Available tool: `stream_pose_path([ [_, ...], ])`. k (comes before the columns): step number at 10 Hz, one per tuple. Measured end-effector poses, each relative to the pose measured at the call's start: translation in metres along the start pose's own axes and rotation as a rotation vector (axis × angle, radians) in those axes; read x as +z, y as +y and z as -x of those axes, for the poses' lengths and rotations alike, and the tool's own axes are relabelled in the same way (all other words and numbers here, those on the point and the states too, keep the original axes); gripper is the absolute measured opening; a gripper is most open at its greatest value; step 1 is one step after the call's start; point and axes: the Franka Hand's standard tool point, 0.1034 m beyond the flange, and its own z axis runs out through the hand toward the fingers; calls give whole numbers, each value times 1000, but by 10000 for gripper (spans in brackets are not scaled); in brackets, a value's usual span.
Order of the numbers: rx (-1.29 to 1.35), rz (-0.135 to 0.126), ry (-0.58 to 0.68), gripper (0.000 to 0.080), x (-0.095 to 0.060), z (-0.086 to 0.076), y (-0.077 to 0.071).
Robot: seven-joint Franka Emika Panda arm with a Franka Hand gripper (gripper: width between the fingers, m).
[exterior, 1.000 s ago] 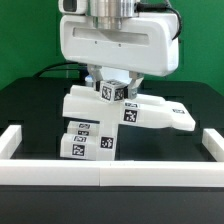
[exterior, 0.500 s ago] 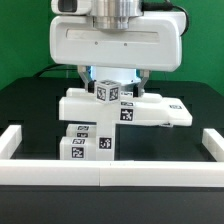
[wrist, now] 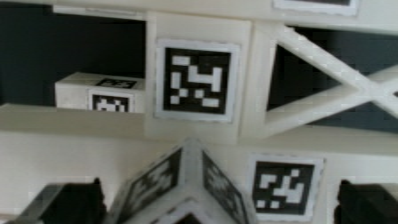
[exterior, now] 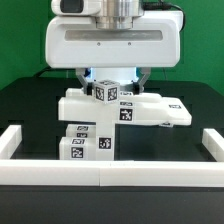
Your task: Assemble chair
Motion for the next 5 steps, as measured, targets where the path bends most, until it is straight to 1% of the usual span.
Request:
stream_pose_path([
  [3, -239, 3, -1, 649, 0, 1, 4],
  [4, -268, 2, -1, 649, 0, 1, 5],
  [5, -360, 9, -5, 649, 0, 2, 6],
])
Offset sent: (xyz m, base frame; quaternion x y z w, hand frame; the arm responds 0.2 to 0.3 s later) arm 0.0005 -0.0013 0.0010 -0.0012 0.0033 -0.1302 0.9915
